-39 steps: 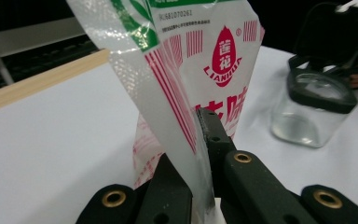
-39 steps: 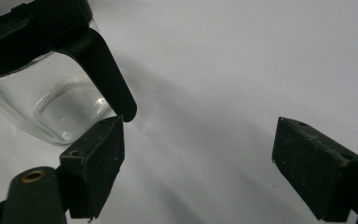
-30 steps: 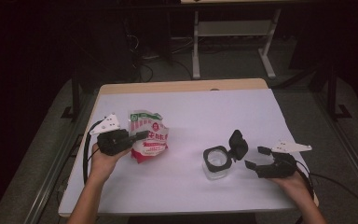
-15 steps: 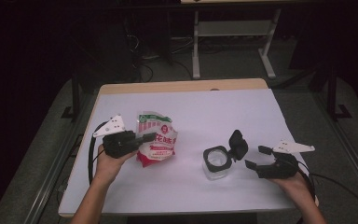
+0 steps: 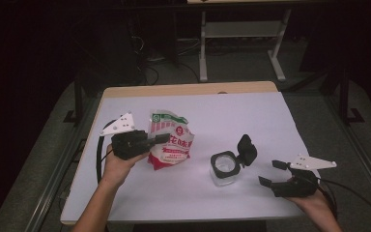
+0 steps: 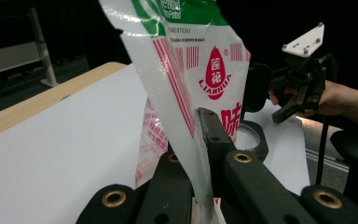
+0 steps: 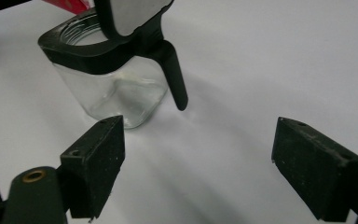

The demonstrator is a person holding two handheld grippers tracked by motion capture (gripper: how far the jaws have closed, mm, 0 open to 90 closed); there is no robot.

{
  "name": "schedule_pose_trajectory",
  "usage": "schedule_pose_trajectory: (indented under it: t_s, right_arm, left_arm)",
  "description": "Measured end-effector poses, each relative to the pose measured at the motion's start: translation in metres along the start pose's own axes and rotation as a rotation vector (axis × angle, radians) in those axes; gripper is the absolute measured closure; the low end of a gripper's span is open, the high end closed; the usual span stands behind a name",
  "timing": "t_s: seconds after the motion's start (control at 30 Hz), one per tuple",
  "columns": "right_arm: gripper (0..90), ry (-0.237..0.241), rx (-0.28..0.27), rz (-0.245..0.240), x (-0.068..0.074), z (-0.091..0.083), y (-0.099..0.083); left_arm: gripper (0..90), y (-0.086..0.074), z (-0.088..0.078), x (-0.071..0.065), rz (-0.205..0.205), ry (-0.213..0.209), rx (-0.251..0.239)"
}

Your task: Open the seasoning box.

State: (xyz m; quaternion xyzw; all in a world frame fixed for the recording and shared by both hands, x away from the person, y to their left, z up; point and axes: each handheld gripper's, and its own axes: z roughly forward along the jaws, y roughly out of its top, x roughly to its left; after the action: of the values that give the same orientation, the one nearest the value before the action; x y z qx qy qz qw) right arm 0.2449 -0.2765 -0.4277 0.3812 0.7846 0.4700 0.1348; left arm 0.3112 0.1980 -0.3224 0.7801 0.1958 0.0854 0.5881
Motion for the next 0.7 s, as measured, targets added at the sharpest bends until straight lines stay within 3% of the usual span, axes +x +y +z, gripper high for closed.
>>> schedule_pose_trajectory:
  t_s: [0.13,0.47,0.7]
  right_arm:
    - [25.7,0.022,0.014,-0.003,0.006,-0.003,0.003]
    - [89.8,0.101,0.059,-0.016,0.013,-0.006,0.01]
    - [90.0,0.138,0.058,-0.052,0.023,-0.003,0.017]
  left_arm:
    - [90.0,0.004,0.005,0.0,0.0,-0.011,0.015]
    - [90.0,0.01,0.019,0.004,-0.014,-0.033,0.01]
    - [90.0,0.013,0.028,0.003,-0.008,-0.051,0.013]
